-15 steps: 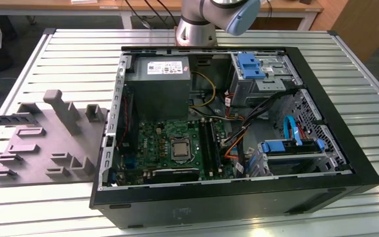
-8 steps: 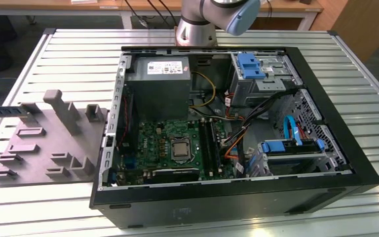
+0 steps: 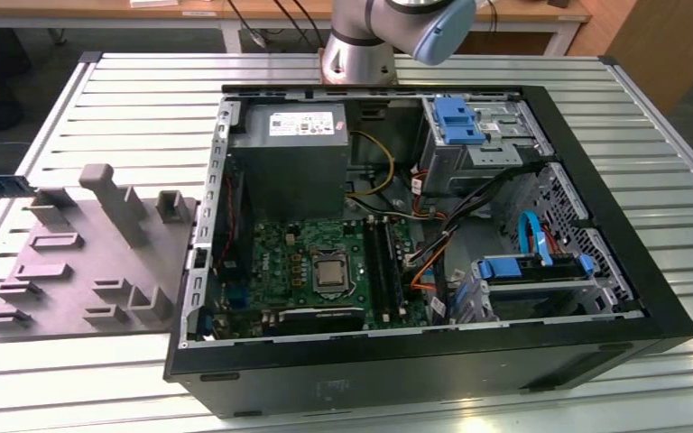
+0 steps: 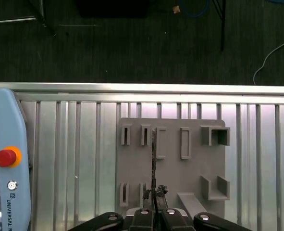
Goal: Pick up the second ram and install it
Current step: 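Pick up the second ram and move it above second insertion slot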
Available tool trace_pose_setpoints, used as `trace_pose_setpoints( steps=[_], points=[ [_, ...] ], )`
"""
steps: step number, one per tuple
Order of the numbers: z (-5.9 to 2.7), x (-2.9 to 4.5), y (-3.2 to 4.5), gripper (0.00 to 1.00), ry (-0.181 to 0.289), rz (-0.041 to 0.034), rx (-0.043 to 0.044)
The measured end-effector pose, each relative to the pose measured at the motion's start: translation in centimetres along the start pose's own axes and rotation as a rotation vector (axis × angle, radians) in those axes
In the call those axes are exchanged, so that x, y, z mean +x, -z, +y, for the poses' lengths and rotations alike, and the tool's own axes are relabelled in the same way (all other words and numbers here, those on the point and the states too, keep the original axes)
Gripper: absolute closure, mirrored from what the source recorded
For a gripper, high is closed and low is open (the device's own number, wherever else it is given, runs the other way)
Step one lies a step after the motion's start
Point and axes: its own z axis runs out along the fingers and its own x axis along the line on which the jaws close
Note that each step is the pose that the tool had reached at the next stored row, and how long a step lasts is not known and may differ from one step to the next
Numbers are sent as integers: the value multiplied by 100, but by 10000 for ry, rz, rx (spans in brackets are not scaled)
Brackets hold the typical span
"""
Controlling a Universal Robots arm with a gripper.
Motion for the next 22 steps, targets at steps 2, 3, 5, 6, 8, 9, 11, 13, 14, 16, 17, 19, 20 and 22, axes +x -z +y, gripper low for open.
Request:
trace_pose_setpoints(
  steps=[2,3,5,6,8,9,11,13,14,16,17,19,20,22],
  points=[
    [0,0,2,87,0,0,2],
    [0,0,2,87,0,2,2],
    [0,0,3,87,0,5,1],
    [0,0,3,87,0,6,1],
    [-2,-1,4,87,-1,7,0],
    [-9,-1,5,87,-1,8,-1],
    [-33,0,5,87,-1,7,1],
    [-72,-1,6,87,0,8,1],
    [-95,-1,7,87,0,7,1],
    [-154,-1,9,87,0,7,1],
    [-191,-1,11,87,0,8,-1],
    [-269,-2,12,87,0,7,1],
    [-306,-2,14,87,-1,7,1],
    [-383,-2,16,87,0,7,0]
  ],
)
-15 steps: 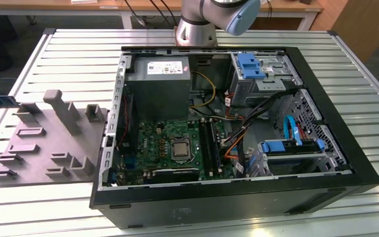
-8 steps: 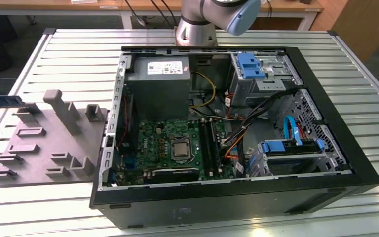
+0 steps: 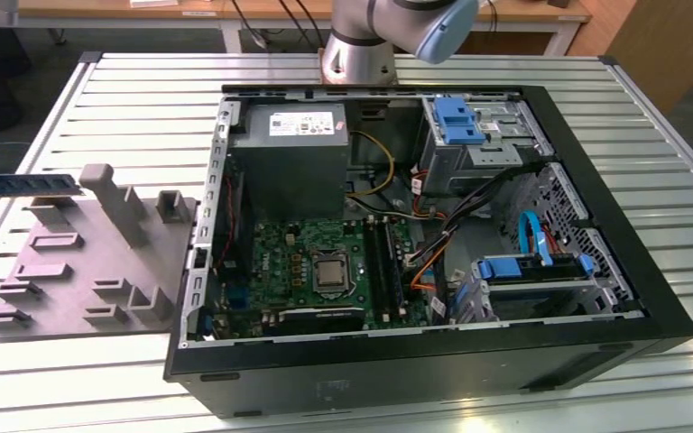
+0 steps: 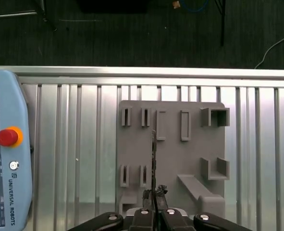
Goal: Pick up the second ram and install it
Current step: 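Pick up the second ram and move it above second insertion slot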
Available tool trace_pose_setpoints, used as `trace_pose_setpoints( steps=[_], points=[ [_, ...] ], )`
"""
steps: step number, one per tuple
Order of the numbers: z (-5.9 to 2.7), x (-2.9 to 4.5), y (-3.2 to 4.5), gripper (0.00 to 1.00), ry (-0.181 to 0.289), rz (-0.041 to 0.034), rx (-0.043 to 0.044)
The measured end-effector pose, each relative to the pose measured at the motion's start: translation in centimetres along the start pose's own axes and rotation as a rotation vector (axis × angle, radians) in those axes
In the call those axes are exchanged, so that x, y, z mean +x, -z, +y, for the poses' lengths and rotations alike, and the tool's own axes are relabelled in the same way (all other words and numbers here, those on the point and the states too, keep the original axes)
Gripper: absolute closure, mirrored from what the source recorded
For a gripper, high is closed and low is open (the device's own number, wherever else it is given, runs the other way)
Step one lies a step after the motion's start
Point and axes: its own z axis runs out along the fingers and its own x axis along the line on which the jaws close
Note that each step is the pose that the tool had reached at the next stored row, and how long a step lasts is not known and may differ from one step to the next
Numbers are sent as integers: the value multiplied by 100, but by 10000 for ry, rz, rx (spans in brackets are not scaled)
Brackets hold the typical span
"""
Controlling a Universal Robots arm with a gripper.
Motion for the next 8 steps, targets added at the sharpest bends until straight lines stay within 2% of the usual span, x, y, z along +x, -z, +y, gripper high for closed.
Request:
trace_pose_setpoints(
  steps=[8],
  points=[
    [-335,-2,12,87,0,1,-1]
  ],
)
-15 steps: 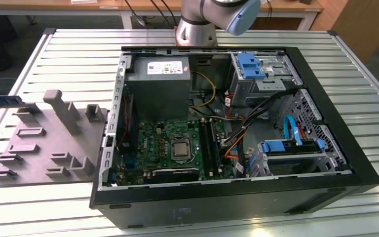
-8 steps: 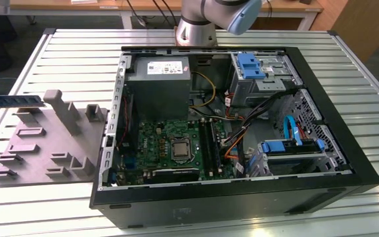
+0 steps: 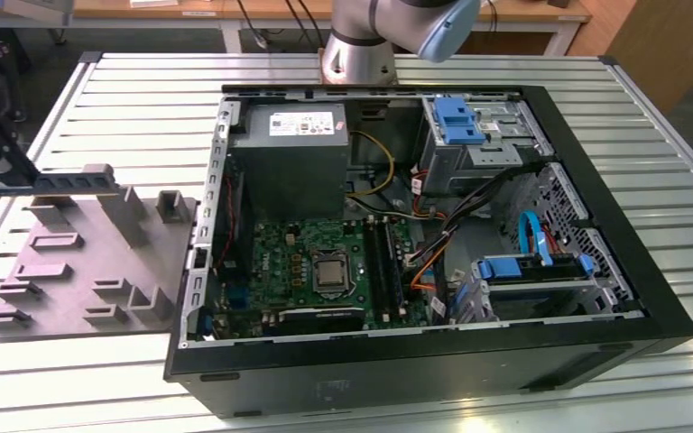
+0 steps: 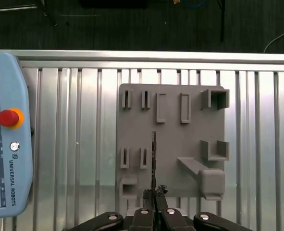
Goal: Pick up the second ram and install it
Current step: 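Pick up the second ram and move it above second insertion slot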
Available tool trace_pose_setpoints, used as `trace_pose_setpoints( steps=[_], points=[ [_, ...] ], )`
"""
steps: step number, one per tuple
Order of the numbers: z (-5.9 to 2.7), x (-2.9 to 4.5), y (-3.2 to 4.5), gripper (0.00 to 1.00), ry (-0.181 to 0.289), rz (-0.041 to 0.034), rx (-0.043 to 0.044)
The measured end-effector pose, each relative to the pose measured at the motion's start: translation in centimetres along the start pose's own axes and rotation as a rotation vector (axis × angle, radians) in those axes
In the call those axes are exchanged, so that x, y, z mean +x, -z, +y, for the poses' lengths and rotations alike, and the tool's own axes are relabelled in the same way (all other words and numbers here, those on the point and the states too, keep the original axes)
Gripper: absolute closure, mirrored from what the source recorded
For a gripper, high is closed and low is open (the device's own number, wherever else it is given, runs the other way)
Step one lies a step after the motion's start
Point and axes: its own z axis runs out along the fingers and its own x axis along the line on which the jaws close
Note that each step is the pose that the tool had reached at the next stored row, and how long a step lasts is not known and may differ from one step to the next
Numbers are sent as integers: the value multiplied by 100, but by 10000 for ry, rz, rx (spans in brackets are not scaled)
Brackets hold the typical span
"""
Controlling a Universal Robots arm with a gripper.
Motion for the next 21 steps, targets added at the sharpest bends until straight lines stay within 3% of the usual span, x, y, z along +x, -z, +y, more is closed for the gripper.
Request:
trace_pose_setpoints(
  steps=[21],
  points=[
    [-880,-5,29,87,0,-2,1]
  ],
)
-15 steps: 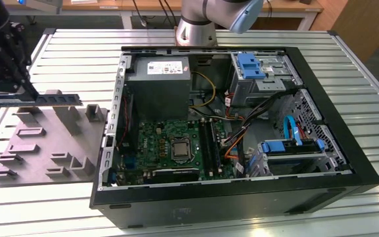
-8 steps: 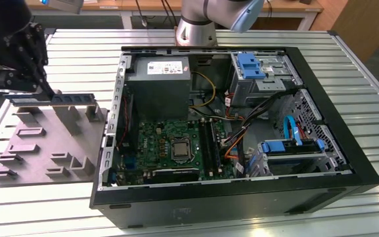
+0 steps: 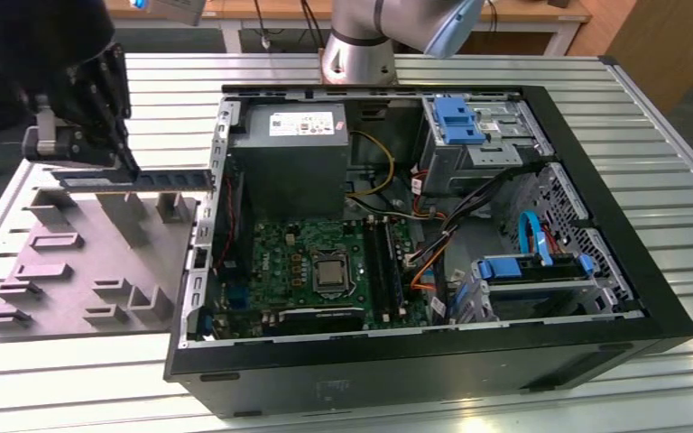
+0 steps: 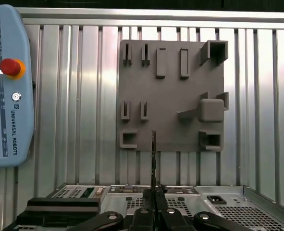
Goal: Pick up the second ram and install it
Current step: 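Pick up the second ram and move it above second insertion slot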
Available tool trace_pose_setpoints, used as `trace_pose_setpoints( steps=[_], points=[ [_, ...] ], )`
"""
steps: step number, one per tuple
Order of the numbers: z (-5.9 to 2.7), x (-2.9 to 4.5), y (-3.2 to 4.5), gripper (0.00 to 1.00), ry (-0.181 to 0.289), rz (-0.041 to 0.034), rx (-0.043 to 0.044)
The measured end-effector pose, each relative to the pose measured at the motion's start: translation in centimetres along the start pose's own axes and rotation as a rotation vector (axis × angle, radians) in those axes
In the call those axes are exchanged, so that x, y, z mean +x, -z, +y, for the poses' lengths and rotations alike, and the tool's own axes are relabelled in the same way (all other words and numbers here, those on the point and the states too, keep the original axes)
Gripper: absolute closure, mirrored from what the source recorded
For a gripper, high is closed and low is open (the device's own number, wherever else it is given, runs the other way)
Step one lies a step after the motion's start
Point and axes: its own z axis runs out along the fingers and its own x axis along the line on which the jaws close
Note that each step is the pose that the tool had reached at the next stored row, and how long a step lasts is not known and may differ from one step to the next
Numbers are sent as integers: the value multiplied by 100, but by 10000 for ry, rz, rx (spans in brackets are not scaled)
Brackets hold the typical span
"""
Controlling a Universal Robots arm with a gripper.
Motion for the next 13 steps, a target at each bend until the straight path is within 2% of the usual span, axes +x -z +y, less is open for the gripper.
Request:
trace_pose_setpoints(
  steps=[13],
  points=[
    [-591,-3,20,87,1,0,0]
  ],
)
